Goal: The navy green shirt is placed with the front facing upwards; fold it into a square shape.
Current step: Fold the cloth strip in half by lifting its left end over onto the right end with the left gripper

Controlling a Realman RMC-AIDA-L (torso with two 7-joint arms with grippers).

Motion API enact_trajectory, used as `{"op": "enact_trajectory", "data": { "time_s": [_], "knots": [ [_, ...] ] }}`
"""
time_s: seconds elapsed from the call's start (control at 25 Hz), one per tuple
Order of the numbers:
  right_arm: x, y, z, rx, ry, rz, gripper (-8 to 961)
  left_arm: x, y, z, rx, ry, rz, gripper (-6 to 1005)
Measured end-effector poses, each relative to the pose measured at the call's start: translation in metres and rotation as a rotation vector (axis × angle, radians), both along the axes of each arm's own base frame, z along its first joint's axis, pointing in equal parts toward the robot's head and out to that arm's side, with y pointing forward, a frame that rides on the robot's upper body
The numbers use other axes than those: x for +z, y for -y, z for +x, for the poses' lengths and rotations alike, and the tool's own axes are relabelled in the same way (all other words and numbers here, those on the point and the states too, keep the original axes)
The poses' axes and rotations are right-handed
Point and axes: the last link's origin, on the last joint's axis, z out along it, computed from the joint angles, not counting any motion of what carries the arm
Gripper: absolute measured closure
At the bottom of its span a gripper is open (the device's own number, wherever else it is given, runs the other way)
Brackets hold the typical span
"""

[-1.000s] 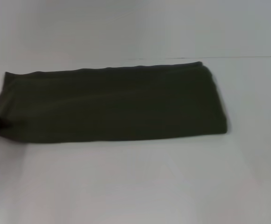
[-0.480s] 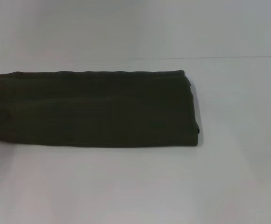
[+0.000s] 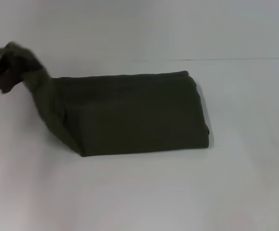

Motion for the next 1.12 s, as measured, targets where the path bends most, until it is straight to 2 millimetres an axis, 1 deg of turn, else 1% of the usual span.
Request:
{"op": "enact_trajectory", "data": {
  "time_s": [0.28,0.56,0.76,0.84,0.92,0.96,1.0,1.04,1.12],
  "knots": [
    [-0.003,-0.001,-0.001,0.004,-0.002,-0.003,47,-0.022,-0.022,0.050,-0.133,-0.010,-0.069,993],
    [-0.004,0.000,-0.001,0.002,-0.008,-0.008,47,-0.059,-0.034,0.100,-0.257,-0.056,-0.144,993],
    [-0.005,-0.002,-0.003,0.008,-0.009,-0.009,47,-0.098,-0.041,0.133,-0.333,-0.170,-0.192,990],
    [-0.006,-0.003,-0.004,0.011,-0.010,-0.011,46,-0.113,-0.043,0.142,-0.353,-0.209,-0.210,989],
    [-0.007,-0.003,-0.005,0.012,-0.011,-0.012,46,-0.133,-0.043,0.150,-0.376,-0.260,-0.238,987],
    [-0.007,-0.003,-0.005,0.012,-0.011,-0.013,46,-0.145,-0.043,0.154,-0.385,-0.292,-0.251,986],
    [-0.007,-0.003,-0.005,0.012,-0.011,-0.013,46,-0.161,-0.043,0.158,-0.405,-0.345,-0.271,985],
    [-0.008,-0.004,-0.005,0.013,-0.011,-0.015,46,-0.161,-0.043,0.158,-0.405,-0.345,-0.271,985],
    [-0.009,-0.004,-0.006,0.012,-0.007,-0.019,47,-0.177,-0.040,0.165,-0.450,-0.409,-0.293,983]
  ]
}}
